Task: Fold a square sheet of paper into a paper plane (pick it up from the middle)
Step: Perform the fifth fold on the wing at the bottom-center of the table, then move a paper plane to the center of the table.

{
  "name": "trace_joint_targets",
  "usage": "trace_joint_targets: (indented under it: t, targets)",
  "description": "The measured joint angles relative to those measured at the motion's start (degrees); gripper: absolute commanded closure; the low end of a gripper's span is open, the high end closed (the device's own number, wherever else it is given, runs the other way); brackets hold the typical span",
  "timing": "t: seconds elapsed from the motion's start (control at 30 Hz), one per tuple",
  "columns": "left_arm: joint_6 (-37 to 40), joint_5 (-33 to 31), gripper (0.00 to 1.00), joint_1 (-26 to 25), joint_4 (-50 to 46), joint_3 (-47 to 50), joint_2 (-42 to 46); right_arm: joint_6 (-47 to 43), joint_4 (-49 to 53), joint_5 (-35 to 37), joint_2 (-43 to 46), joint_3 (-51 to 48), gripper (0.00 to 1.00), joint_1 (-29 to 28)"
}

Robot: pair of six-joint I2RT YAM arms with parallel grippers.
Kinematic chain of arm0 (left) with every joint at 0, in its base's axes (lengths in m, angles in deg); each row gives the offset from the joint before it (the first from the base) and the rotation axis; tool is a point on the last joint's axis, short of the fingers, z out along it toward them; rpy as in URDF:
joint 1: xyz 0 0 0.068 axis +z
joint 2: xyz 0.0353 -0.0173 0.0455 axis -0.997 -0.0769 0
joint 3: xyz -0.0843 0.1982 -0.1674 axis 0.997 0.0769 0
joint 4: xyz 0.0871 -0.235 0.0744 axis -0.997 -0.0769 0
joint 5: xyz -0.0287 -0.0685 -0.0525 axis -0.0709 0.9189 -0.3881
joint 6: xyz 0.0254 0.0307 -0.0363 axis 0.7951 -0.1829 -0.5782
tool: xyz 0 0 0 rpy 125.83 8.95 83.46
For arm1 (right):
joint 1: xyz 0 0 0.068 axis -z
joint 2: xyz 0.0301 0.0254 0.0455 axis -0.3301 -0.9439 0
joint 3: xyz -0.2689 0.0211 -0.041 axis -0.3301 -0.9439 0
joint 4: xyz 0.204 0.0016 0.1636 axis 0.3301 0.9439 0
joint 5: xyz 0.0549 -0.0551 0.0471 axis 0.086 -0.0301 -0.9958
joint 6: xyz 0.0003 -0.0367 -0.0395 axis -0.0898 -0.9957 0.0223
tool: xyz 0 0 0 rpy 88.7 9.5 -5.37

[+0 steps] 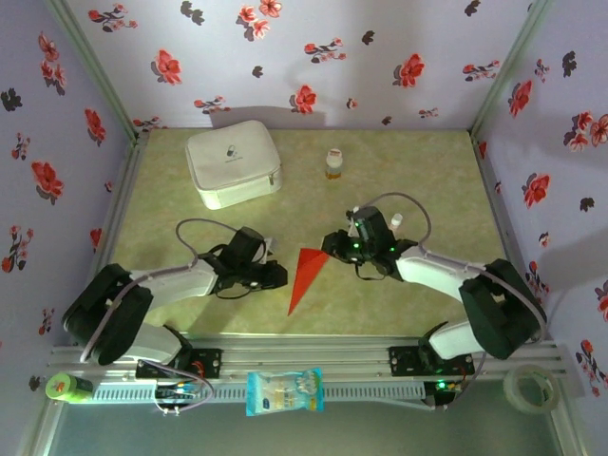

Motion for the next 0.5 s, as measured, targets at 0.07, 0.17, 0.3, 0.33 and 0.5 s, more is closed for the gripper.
trace_joint_targets:
  t: [0.07, 0.17, 0.3, 0.33, 0.5]
  targets:
    - [0.02, 0.72, 0.80, 0.00, 0.94, -0.33, -1.62, 0.35, 0.39, 0.37, 1.16, -1.62, 0.77, 0.00]
    - [0.02, 1.99, 0.79, 0.00, 2.75, -0.85, -3.93, 1.22, 0.85, 0.66, 1.79, -3.17, 0.77, 0.00]
    - [0.09, 3.13, 0.79, 0.00, 4.39, -1.38, -6.60, 2.14, 0.90, 0.70, 1.81, -4.35, 0.77, 0.00]
    - [0.15, 3.28, 0.79, 0.00, 4.70, -1.44, -7.02, 2.34, 0.90, 0.70, 1.81, -4.50, 0.77, 0.00]
    - [0.24, 3.78, 0.79, 0.00, 5.68, -1.51, -8.50, 2.97, 0.76, 0.70, 1.79, -4.61, 0.77, -0.02]
